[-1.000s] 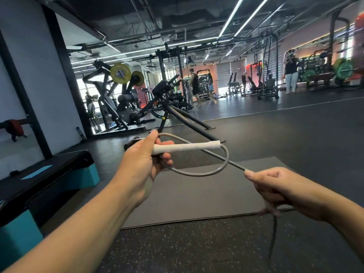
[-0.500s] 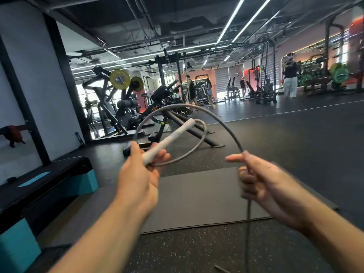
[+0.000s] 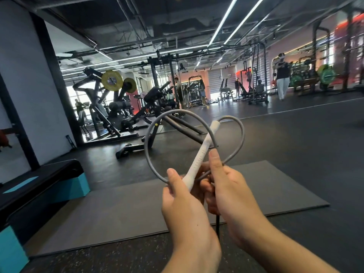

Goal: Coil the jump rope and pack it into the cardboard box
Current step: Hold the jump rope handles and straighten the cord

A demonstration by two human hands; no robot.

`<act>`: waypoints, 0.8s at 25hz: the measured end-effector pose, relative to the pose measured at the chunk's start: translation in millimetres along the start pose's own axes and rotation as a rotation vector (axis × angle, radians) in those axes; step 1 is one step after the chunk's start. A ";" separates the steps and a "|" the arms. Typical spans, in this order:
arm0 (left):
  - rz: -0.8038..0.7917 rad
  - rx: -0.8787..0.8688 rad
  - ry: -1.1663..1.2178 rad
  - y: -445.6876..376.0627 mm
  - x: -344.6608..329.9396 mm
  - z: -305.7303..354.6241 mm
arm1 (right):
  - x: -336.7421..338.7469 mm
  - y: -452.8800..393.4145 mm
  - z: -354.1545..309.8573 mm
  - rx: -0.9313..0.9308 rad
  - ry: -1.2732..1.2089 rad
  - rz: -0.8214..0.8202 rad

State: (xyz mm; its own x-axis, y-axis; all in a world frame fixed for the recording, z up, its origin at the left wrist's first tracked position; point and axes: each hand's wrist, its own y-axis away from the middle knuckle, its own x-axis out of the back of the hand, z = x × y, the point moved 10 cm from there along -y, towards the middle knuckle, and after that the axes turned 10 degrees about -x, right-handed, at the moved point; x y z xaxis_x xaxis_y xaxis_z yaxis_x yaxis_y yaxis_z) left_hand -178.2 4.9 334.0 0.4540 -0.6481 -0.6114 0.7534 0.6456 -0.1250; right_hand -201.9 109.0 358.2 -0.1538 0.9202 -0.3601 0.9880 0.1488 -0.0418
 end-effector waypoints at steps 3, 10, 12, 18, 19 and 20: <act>0.010 -0.120 -0.065 -1.6 7.3 14.4 | 5.8 -0.5 4.2 -0.014 -0.059 0.070; 0.137 0.104 -0.161 5.7 21.1 -8.3 | -10.6 4.0 24.4 -0.167 -0.002 -0.039; 0.042 0.161 -0.077 7.0 10.5 -14.3 | -3.0 3.9 27.8 -0.187 -0.120 0.003; -0.094 0.221 -0.082 5.0 -0.2 -24.2 | 2.6 -6.9 24.3 -0.158 -0.073 -0.033; -0.083 0.231 -0.069 4.4 0.4 -26.4 | -1.3 -6.1 25.2 -0.148 0.014 -0.060; -0.072 0.240 -0.068 4.1 1.0 -28.5 | -4.1 -4.5 25.2 -0.125 0.094 -0.080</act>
State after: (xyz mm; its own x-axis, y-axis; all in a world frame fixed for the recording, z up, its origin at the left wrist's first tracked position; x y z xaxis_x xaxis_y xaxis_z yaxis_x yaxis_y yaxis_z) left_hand -188.2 18.4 310.5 0.4203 -0.7195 -0.5529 0.8724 0.4880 0.0282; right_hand -205.4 95.4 336.3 -0.2383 0.9327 -0.2708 0.9639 0.2612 0.0512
